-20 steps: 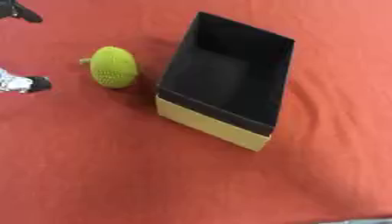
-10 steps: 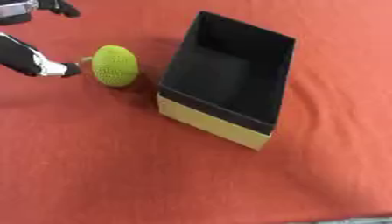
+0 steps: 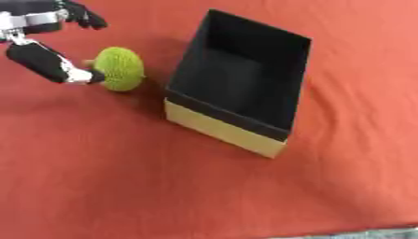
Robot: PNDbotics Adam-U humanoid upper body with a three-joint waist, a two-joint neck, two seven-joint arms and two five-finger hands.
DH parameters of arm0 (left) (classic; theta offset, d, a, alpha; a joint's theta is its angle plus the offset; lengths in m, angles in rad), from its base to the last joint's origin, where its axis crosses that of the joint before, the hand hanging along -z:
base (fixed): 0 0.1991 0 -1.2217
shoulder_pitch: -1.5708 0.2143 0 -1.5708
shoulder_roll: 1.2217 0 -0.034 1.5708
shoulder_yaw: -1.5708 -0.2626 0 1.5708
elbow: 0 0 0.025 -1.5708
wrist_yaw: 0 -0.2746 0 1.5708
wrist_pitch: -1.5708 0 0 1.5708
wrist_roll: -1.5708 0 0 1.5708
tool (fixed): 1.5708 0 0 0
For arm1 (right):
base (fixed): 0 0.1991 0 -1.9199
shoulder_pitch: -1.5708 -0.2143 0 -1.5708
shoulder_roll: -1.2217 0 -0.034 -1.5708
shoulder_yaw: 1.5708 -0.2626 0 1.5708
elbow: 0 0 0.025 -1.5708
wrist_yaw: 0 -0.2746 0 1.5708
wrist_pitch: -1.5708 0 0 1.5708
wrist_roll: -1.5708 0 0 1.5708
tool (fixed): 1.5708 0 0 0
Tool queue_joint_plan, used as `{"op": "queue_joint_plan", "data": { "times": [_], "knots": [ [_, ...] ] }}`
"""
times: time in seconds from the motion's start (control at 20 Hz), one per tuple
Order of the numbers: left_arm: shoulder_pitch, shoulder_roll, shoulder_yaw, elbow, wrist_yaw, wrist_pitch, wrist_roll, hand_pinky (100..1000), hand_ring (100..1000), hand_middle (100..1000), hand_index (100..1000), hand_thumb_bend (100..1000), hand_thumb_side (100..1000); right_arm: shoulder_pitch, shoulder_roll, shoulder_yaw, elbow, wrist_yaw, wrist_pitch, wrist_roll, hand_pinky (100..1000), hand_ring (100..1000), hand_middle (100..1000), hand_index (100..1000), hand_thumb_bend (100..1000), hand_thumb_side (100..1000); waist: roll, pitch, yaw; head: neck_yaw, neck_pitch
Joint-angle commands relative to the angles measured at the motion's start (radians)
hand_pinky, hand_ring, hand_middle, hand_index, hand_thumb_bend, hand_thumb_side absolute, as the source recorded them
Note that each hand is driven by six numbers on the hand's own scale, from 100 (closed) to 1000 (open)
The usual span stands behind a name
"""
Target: Pick up objects on the table and place them in the box.
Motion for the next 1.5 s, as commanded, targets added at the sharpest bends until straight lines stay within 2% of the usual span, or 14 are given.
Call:
{"op": "queue_joint_plan", "data": {
  "times": [0.05, 0.4, 0.7, 0.8, 1.1, 1.4, 1.5],
  "knots": [
    [-0.034, -0.008, 0.012, 0.024, 0.003, -0.001, -0.003, 958, 912, 848, 947, 447, 420, -0.021, -0.014, -0.015, -0.016, -0.007, 0.000, -0.005, 825, 819, 797, 896, 100, 1000, -0.001, -0.019, -0.004, -0.002, 0.007],
    [-0.056, -0.067, 0.032, 0.135, -0.083, -0.017, 0.032, 957, 911, 848, 943, 441, 405, -0.030, -0.004, -0.014, -0.016, -0.011, -0.003, -0.006, 825, 819, 796, 895, 100, 1000, -0.006, -0.011, -0.012, 0.010, 0.001],
    [-0.063, -0.095, 0.041, 0.210, -0.206, -0.047, 0.068, 956, 906, 851, 940, 421, 364, -0.034, 0.003, -0.013, -0.016, -0.018, -0.004, -0.007, 824, 818, 794, 894, 100, 1000, -0.008, -0.003, -0.015, 0.016, -0.003],
    [-0.063, -0.102, 0.043, 0.233, -0.234, -0.058, 0.065, 940, 892, 833, 923, 386, 327, -0.035, 0.004, -0.013, -0.016, -0.020, -0.004, -0.008, 824, 817, 794, 894, 100, 1000, -0.009, 0.000, -0.015, 0.018, -0.002],
    [-0.067, -0.111, 0.051, 0.268, -0.305, -0.069, 0.055, 866, 818, 752, 854, 257, 293, -0.032, 0.007, -0.014, -0.016, -0.026, -0.005, -0.016, 823, 813, 791, 892, 100, 1000, -0.005, 0.003, -0.012, 0.020, 0.002],
    [-0.068, -0.129, 0.060, 0.288, -0.357, -0.066, 0.169, 808, 755, 687, 798, 135, 226, -0.026, 0.013, -0.016, -0.016, -0.034, -0.005, -0.024, 821, 810, 788, 891, 100, 1000, -0.006, 0.005, -0.015, 0.027, -0.004],
    [-0.065, -0.133, 0.058, 0.295, -0.373, -0.073, 0.212, 778, 709, 636, 759, 100, 213, -0.023, 0.014, -0.018, -0.016, -0.036, -0.004, -0.027, 821, 809, 787, 891, 100, 1000, -0.007, 0.006, -0.016, 0.028, -0.003]
  ]
}}
